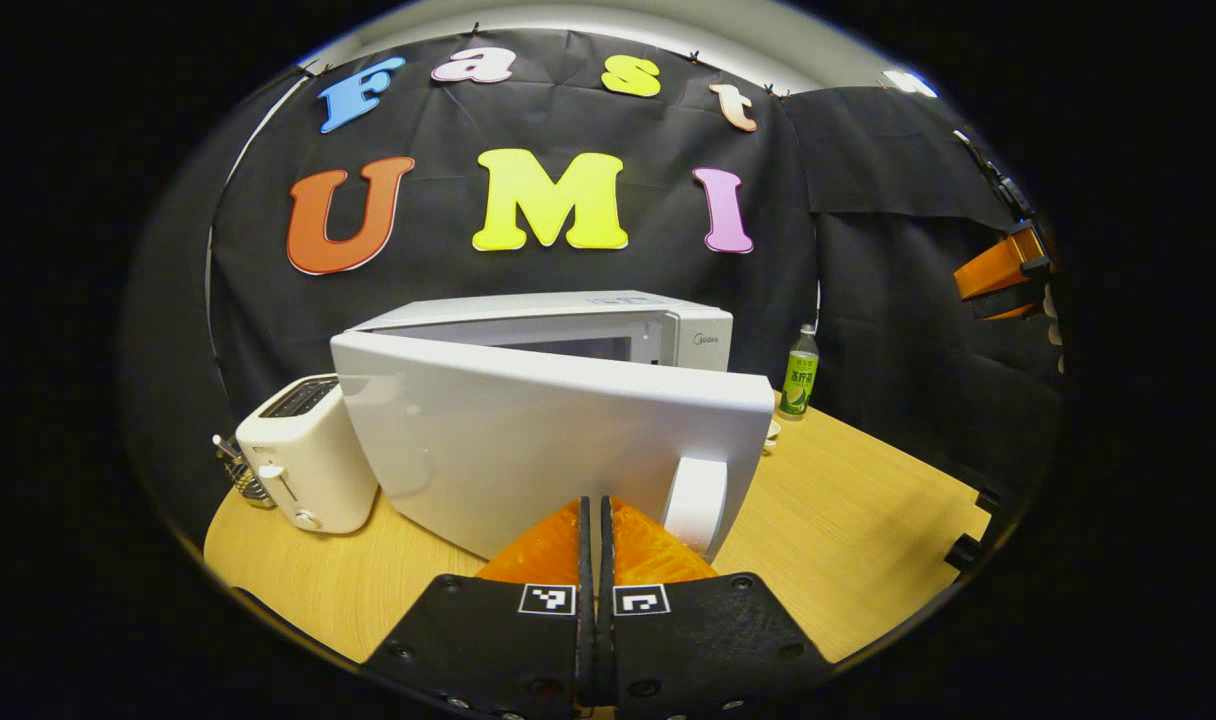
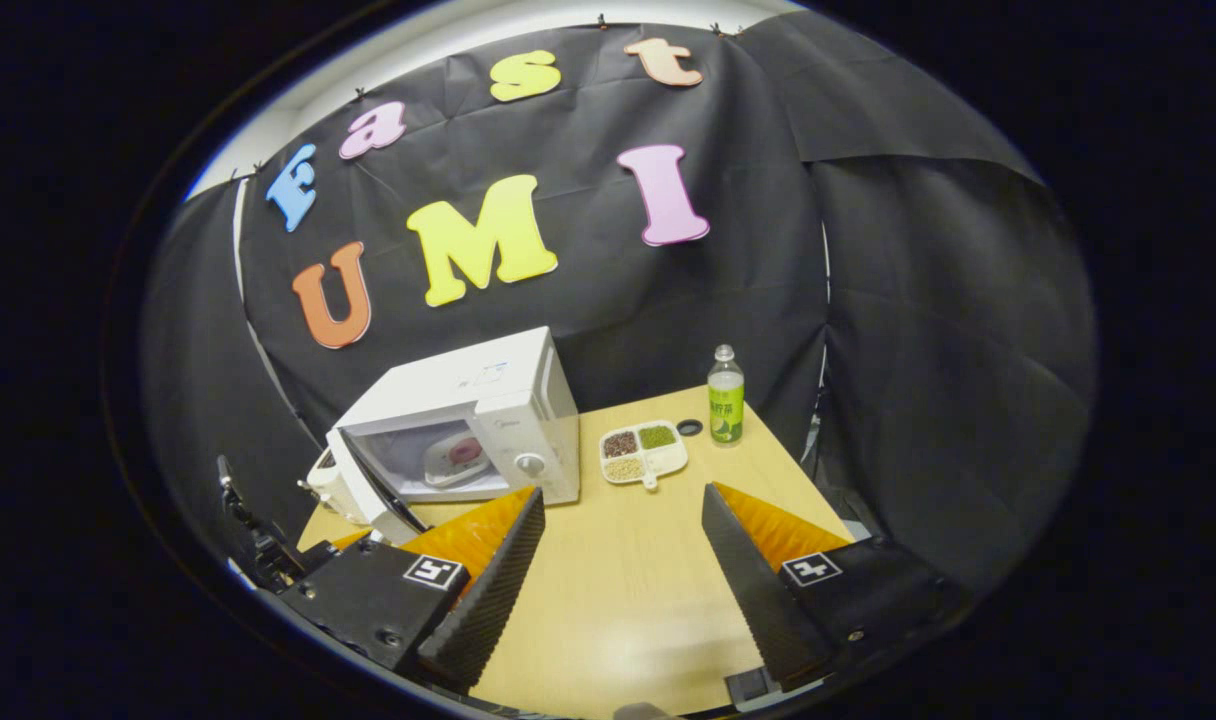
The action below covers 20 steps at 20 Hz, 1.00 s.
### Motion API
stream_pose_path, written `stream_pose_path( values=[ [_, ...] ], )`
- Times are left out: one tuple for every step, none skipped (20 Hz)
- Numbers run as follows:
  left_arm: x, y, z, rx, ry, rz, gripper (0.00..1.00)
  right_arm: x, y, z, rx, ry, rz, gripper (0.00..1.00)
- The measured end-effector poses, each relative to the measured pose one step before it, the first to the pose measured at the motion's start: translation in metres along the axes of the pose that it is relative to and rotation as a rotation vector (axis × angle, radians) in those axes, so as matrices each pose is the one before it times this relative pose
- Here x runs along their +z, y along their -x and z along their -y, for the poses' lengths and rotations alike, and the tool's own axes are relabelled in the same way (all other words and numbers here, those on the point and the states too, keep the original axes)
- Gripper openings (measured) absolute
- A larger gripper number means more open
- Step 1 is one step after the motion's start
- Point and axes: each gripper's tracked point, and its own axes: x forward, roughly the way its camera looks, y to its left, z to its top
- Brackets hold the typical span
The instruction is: Open the microwave oven with the left hand, put the food in, and close the microwave oven.
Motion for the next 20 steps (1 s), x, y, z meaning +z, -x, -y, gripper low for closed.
stream_pose_path(
  values=[
    [0.00133,-0.00820,0.00383,-0.00177,-0.00512,-0.00313,0.00,0.00113,-0.00244,0.00600,-0.00903,0.00193,-0.00293,1.00],
    [-0.00014,-0.00784,0.00359,-0.00037,-0.00979,-0.00662,0.00,0.00233,0.00064,0.00493,-0.00149,-0.00147,-0.00196,1.00],
    [0.00264,-0.00849,0.00243,0.00075,-0.01213,0.00324,0.00,0.00107,-0.00190,0.00245,-0.00206,-0.00170,-0.00266,1.00],
    [0.00340,-0.00821,0.00264,-0.00117,-0.00837,0.00395,0.00,0.00141,-0.00271,0.00261,-0.00161,-0.00101,0.00025,1.00],
    [0.00404,-0.00810,0.00299,-0.00255,-0.00238,0.00519,0.00,0.00198,-0.00121,0.00281,-0.00111,0.00269,0.00100,1.00],
    [0.00356,-0.00917,0.00268,-0.00245,0.00078,0.00661,0.00,0.00025,-0.00159,0.00270,-0.00198,0.00609,-0.00033,1.00],
    [0.00308,-0.00850,0.00159,-0.00059,-0.00065,0.00487,0.00,0.00024,-0.00098,0.00205,-0.00191,0.00435,-0.00197,1.00],
    [0.00193,-0.00755,0.00107,0.00113,-0.00226,-0.00012,0.00,-0.00018,-0.00019,0.00215,0.00039,0.00037,-0.00295,1.00],
    [0.00236,-0.00726,0.00055,0.00300,-0.00241,0.00277,0.00,0.00023,-0.00039,0.00224,0.00012,-0.00169,-0.00424,1.00],
    [0.00198,-0.00677,0.00083,0.00314,0.00068,0.00237,0.00,-0.00053,-0.00071,0.00254,0.00017,-0.00234,-0.00337,1.00],
    [0.00141,-0.00705,-0.00013,0.00751,-0.00193,-0.00121,0.00,0.00015,-0.00050,0.00242,-0.00144,-0.00098,-0.00356,1.00],
    [0.00102,-0.00629,0.00023,0.00278,0.00156,0.00042,0.00,-0.00074,-0.00067,0.00269,0.00000,-0.00223,-0.00581,1.00],
    [0.00284,-0.00690,0.00106,0.00185,0.00323,0.00403,0.00,0.00000,-0.00004,0.00191,0.00061,-0.00208,-0.00561,1.00],
    [0.00081,-0.00740,0.00010,0.00437,0.00118,0.00194,0.00,-0.00012,-0.00039,0.00138,0.00149,-0.00117,-0.00315,1.00],
    [0.00290,-0.00655,-0.00040,0.00451,0.00191,0.00279,0.00,0.00034,0.00021,0.00203,-0.00054,0.00329,-0.00361,1.00],
    [0.00229,-0.00695,-0.00029,0.00383,0.00819,0.00384,0.00,0.00035,-0.00051,0.00232,-0.00080,0.00448,-0.00208,1.00],
    [0.00282,-0.00670,-0.00011,0.00219,0.00785,0.00228,0.10,0.00082,-0.00115,0.00210,-0.00082,0.00148,-0.00142,1.00],
    [0.00221,-0.00595,-0.00049,0.00228,0.00344,0.00198,0.00,-0.00041,-0.00111,0.00171,0.00066,0.00131,-0.00319,0.92],
    [0.00193,-0.00652,0.00110,0.00343,0.00113,-0.00201,0.00,0.00048,-0.00123,0.00125,-0.00009,0.00126,-0.00117,1.00],
    [0.00156,-0.00472,-0.00157,0.01207,-0.00464,-0.00293,0.00,0.00087,-0.00141,0.00032,0.00167,0.00127,-0.00301,0.92]
  ],
)
